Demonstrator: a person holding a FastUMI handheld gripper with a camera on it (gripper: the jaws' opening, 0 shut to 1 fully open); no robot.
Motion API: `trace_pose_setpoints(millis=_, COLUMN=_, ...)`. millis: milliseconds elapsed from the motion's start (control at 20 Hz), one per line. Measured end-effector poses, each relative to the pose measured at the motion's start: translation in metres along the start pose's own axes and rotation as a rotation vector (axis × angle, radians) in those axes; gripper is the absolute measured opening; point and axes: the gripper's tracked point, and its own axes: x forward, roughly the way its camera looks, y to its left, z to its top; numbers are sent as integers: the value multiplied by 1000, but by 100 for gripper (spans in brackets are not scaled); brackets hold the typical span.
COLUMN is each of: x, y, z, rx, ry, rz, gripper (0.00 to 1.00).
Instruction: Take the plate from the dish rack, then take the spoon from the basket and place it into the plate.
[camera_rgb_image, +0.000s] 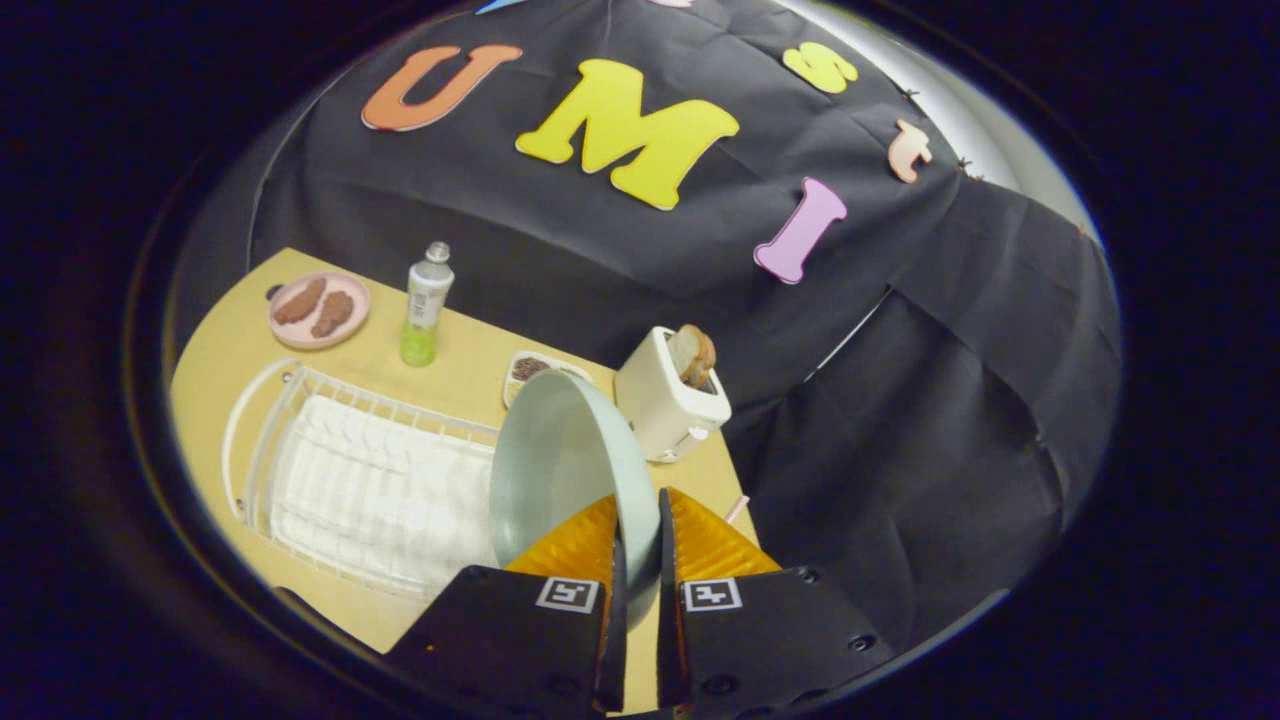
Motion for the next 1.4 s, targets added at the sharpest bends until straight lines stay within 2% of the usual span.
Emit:
trace_pose_setpoints(millis=150, x=-26, y=7, z=-34, rx=70, ry=-25, rz=157, gripper=18)
trace_pose_setpoints(millis=350, x=-50, y=30, z=-96, rx=140, ry=-61, rz=294, gripper=18)
trace_pose_setpoints(millis=600, x=-46, y=68, z=-180, rx=245, ry=5, rz=483, gripper=17)
trace_pose_setpoints(millis=800, x=-18, y=65, z=-236, rx=280, ry=77, rz=494, gripper=17)
trace_pose_setpoints(millis=900, x=-2, y=62, z=-241, rx=348, ry=62, rz=517, gripper=17)
trace_pose_setpoints(millis=1000, x=9, y=61, z=-253, rx=364, ry=57, rz=540, gripper=17)
trace_pose_setpoints(millis=1150, x=25, y=70, z=-261, rx=467, ry=24, rz=626, gripper=18)
trace_pose_setpoints(millis=1250, x=41, y=73, z=-272, rx=498, ry=7, rz=650, gripper=20)
trace_pose_setpoints(millis=1400, x=57, y=76, z=-285, rx=476, ry=-1, rz=671, gripper=24)
